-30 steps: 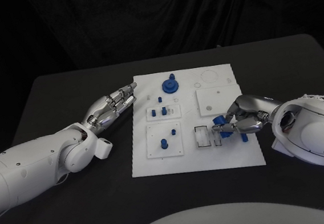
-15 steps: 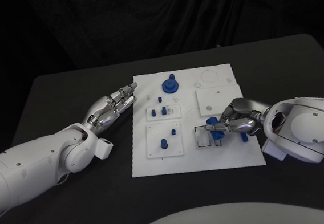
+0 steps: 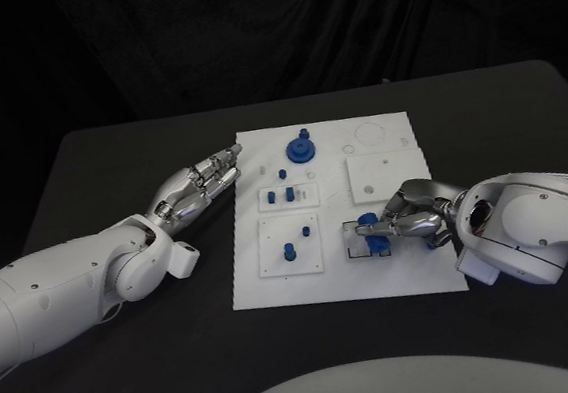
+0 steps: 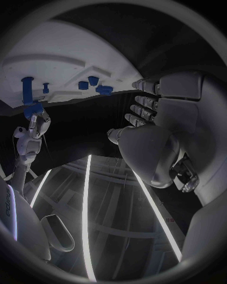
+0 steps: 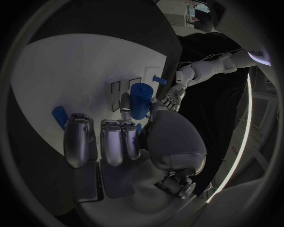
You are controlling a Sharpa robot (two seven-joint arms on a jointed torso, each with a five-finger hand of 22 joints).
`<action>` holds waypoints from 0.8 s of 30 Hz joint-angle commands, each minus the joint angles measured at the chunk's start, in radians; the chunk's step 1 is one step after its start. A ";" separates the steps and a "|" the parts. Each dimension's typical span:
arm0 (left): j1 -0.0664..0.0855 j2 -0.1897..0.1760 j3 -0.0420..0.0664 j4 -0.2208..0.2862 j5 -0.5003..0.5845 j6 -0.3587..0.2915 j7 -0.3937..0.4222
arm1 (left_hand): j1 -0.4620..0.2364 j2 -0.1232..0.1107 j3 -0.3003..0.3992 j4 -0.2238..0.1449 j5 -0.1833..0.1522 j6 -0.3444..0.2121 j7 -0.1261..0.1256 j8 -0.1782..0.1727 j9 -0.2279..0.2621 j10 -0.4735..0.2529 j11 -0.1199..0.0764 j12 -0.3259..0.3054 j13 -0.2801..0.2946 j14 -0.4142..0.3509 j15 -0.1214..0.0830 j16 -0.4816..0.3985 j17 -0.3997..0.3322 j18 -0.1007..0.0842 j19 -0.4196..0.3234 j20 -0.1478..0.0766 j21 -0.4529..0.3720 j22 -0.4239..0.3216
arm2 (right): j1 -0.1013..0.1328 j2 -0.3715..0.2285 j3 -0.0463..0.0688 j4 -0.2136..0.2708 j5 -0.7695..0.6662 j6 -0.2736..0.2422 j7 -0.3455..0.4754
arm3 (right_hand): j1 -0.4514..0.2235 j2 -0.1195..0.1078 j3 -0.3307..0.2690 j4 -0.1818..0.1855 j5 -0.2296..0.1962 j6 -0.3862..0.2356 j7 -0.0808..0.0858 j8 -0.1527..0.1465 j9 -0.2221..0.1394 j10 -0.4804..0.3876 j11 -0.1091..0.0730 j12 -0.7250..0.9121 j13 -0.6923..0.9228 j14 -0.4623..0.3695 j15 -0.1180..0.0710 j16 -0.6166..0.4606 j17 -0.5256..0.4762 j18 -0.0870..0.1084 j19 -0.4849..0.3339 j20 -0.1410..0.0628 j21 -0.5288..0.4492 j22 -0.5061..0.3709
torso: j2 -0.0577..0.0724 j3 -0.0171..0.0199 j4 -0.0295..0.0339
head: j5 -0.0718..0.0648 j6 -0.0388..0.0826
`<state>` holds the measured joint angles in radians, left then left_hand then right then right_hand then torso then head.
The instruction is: Assemble the parts on the task board
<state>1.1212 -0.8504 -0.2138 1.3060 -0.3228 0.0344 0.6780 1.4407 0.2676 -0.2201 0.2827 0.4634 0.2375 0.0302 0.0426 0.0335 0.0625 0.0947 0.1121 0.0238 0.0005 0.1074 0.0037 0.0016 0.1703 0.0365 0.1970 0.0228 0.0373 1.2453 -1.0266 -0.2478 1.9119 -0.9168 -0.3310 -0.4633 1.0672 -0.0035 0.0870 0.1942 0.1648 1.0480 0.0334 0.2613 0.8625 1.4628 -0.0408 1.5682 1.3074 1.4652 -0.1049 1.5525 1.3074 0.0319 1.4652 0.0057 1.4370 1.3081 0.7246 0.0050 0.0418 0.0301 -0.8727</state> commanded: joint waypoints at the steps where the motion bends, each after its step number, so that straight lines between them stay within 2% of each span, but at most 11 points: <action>1: -0.002 0.003 0.001 0.000 0.000 0.002 0.022 | 0.004 0.003 0.007 0.000 0.005 0.000 -0.012 0.001 -0.001 -0.001 0.006 -0.003 0.000 0.000 0.009 -0.004 -0.002 -0.008 0.001 0.009 0.007 0.001 | 0.002 0.006 0.001 -0.001 0.000 0.038 -0.028 | -0.006 0.009 0.011 -0.016 0.005 -0.012 0.001 0.002 -0.001 0.108 0.005 0.003 0.263 0.092 0.010 -0.007 0.200 0.008 0.024 0.010 -0.012 0.208 | -0.001 -0.0002 -0.0017 | 0.002 0.000; 11: -0.002 0.006 0.001 -0.002 0.000 0.005 0.022 | 0.004 0.004 0.007 0.001 0.005 0.000 -0.016 0.001 -0.001 -0.003 0.002 -0.005 0.000 0.000 0.011 -0.004 -0.002 -0.009 0.002 0.010 0.008 0.002 | 0.001 0.016 0.000 -0.010 -0.021 0.049 -0.032 | -0.040 0.015 -0.010 0.014 0.005 -0.042 0.009 0.009 -0.003 0.108 0.012 0.003 0.263 0.088 0.017 -0.014 0.183 0.014 0.013 0.018 -0.036 0.199 | -0.002 0.0013 -0.0017 | 0.004 0.000; 20: -0.002 0.010 0.001 -0.005 0.000 0.012 0.021 | 0.004 0.004 0.007 0.001 0.005 0.000 -0.017 0.002 -0.001 -0.004 0.001 -0.006 -0.001 0.000 0.012 -0.004 -0.002 -0.010 0.003 0.010 0.008 0.002 | 0.001 0.023 0.000 -0.022 -0.062 0.057 -0.032 | -0.060 0.019 -0.023 0.040 0.005 -0.054 0.011 0.017 -0.005 0.108 0.015 0.003 0.263 0.086 0.019 -0.017 0.177 0.016 0.009 0.021 -0.046 0.196 | -0.002 0.0011 -0.0005 | 0.004 0.000; 24: -0.002 0.011 0.001 -0.006 0.000 0.017 0.022 | -0.001 0.002 0.004 0.004 -0.001 0.001 -0.019 0.002 -0.001 -0.005 -0.001 -0.006 -0.001 0.000 0.018 -0.004 -0.002 -0.013 0.004 0.012 0.010 0.003 | 0.001 0.025 0.000 -0.025 -0.065 0.062 -0.033 | -0.068 0.020 -0.028 0.050 0.005 -0.058 0.012 0.020 -0.006 0.108 0.015 0.003 0.263 0.086 0.020 -0.018 0.176 0.016 0.008 0.022 -0.050 0.195 | -0.002 0.0015 -0.0021 | 0.006 0.000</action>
<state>1.1211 -0.8415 -0.2139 1.2997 -0.3228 0.0360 0.6781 1.4407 0.2676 -0.2201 0.2827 0.4634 0.2359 0.0178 0.0425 0.0332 0.0625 0.0947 0.1115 0.0238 0.0004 0.1219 0.0036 0.0008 0.1703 0.0402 0.2006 0.0268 0.0395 1.2453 -1.0018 -0.2478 1.8867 -0.9597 -0.2829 -0.4778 1.0077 0.0184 0.0581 0.2374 0.1651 0.9979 0.0438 0.2750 0.8569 1.4685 -0.0320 1.5682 1.3073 1.4653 -0.0911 1.5408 1.3074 0.0319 1.4653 0.0199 1.3901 1.3078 0.7226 0.0062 0.0406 0.0344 -0.8727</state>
